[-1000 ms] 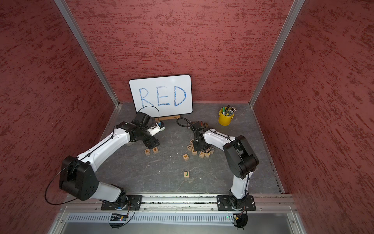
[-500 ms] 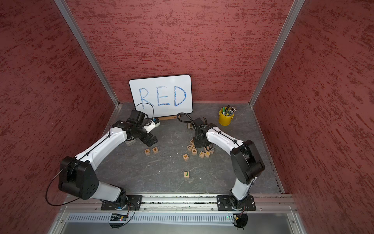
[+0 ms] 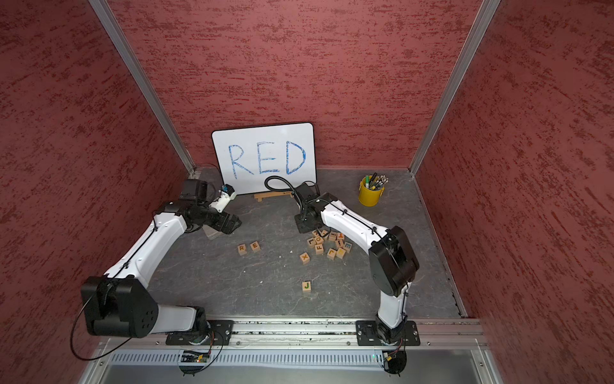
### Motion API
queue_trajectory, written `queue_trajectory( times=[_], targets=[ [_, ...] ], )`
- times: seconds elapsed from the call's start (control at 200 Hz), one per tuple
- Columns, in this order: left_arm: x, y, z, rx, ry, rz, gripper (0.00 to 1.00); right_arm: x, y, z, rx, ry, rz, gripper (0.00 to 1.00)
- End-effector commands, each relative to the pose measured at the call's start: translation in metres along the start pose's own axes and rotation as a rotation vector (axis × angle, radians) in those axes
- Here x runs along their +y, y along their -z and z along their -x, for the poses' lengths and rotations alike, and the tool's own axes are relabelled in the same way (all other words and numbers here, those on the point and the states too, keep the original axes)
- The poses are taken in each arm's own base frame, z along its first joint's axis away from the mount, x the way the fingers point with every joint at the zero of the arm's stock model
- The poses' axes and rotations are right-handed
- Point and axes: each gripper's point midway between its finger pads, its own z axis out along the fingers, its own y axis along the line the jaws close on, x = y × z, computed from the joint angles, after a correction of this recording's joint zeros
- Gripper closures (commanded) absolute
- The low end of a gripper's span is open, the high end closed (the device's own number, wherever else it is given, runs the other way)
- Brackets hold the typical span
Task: Assemble the uppercase word "red" with letter blocks
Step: Place the letter block at the center of the board.
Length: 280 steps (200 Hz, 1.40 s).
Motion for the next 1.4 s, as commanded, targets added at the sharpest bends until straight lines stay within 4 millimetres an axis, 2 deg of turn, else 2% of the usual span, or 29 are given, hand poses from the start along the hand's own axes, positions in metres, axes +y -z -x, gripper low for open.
queue_trajectory(
  times=[0.0,0.175,0.326,0.511,0.862,1.007,1.238,1.398],
  targets=[
    [0.000,-0.004,-0.018,0.042,0.028,-0.027,0.01,0.023,-0.011,0.004,0.018,0.025,0.029,0.81],
    [0.009,-0.007,-0.031,0.057,0.076,-0.028,0.01,0.055,-0.035,0.007,0.038,0.079,0.060,0.80],
    [0.015,0.000,-0.040,0.047,0.098,-0.029,0.02,0.082,-0.053,0.007,0.059,0.118,0.085,0.80],
    [0.017,0.005,-0.052,0.056,0.089,-0.029,0.01,0.101,-0.075,0.002,0.100,0.162,0.083,0.80],
    [0.018,0.003,-0.059,0.074,0.087,-0.027,0.01,0.106,-0.093,-0.007,0.134,0.181,0.070,0.76],
    [0.018,0.000,-0.062,0.086,0.087,-0.033,0.01,0.106,-0.097,-0.008,0.140,0.186,0.062,0.72],
    [0.017,-0.002,-0.063,0.086,0.071,-0.033,0.01,0.109,-0.096,0.000,0.125,0.196,0.065,0.62],
    [0.016,0.002,-0.060,0.071,0.062,-0.030,0.00,0.110,-0.097,0.001,0.130,0.205,0.063,0.59]
  ],
)
